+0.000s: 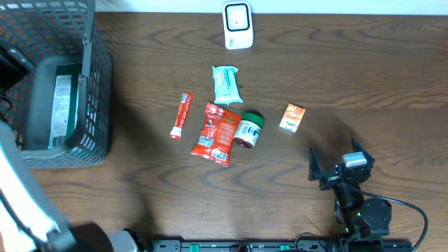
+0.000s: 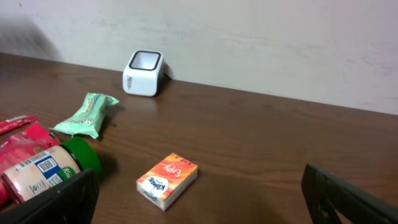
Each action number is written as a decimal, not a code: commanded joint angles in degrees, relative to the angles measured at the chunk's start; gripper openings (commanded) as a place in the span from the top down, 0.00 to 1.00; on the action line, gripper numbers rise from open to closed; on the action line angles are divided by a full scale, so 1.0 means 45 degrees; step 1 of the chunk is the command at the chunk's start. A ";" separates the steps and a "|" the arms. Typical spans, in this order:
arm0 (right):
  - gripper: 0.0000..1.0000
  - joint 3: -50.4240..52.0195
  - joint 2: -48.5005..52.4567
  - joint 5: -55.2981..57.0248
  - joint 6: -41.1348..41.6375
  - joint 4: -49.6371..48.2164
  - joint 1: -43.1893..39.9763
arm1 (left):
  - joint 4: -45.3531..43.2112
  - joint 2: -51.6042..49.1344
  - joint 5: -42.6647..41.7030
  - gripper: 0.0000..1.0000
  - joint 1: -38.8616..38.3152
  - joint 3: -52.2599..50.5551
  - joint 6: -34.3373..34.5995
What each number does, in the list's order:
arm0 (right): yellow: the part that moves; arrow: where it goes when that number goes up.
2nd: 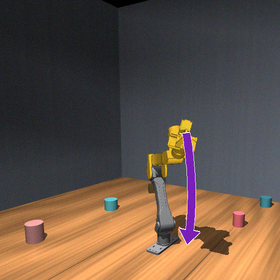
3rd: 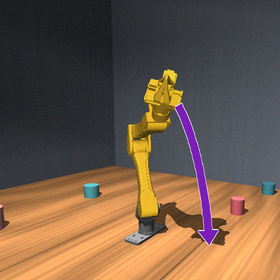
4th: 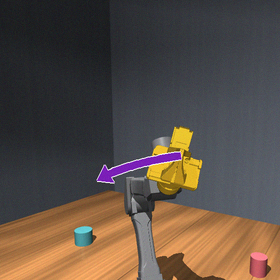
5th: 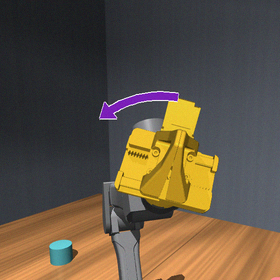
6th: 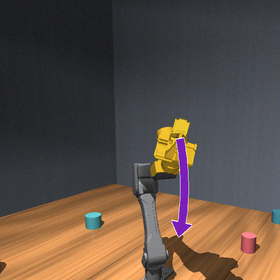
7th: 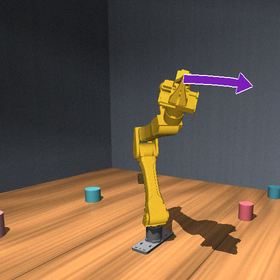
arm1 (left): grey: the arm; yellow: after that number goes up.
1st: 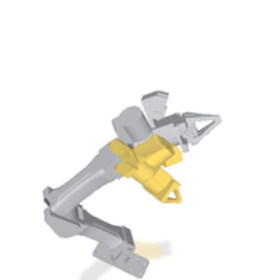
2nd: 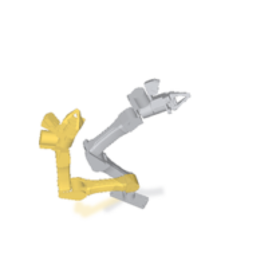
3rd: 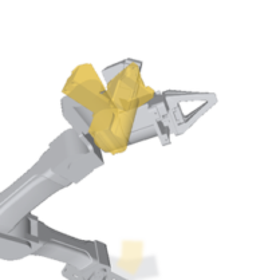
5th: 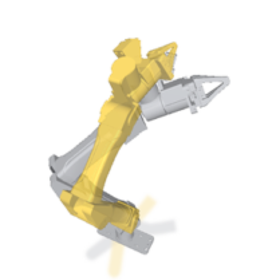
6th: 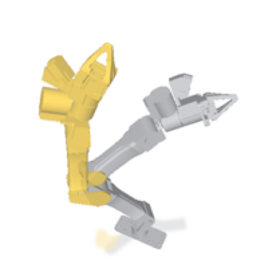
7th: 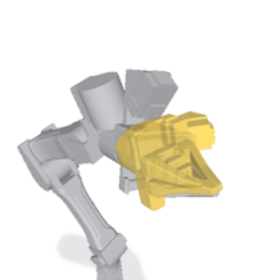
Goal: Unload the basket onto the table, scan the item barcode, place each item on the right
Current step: 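Reach the left gripper into the basket and grasp the green glove package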
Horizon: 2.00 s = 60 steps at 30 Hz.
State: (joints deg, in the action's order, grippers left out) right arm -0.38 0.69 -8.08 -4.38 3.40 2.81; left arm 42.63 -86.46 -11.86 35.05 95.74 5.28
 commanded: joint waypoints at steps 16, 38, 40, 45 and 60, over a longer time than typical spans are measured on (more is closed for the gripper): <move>0.01 0.0015 -0.0053 0.0015 0.0112 0.0044 -0.0141 | 0.0661 -0.6912 -0.0787 0.02 0.0005 -0.0340 -0.5566; 0.01 0.0015 -0.0053 0.0015 0.0112 0.0044 -0.0141 | 0.0942 -0.9340 -0.0899 0.36 0.0019 -0.0350 -0.5212; 0.01 0.0015 -0.0053 0.0015 0.0112 0.0044 -0.0141 | 0.0903 -0.9340 -0.0894 0.17 0.0015 -0.0350 -0.5212; 0.01 0.0015 -0.0053 0.0015 0.0112 0.0044 -0.0141 | 0.0894 -0.9345 -0.0937 0.07 0.0015 -0.0350 -0.5202; 0.01 0.0015 -0.0053 0.0015 0.0112 0.0044 -0.0141 | 0.1894 -0.9345 -0.2900 0.16 -0.0034 -0.0719 -0.5212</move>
State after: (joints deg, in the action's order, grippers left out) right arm -0.38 0.69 -8.08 -4.38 3.38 2.81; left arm 49.56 -124.25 -21.76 35.27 96.36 -18.70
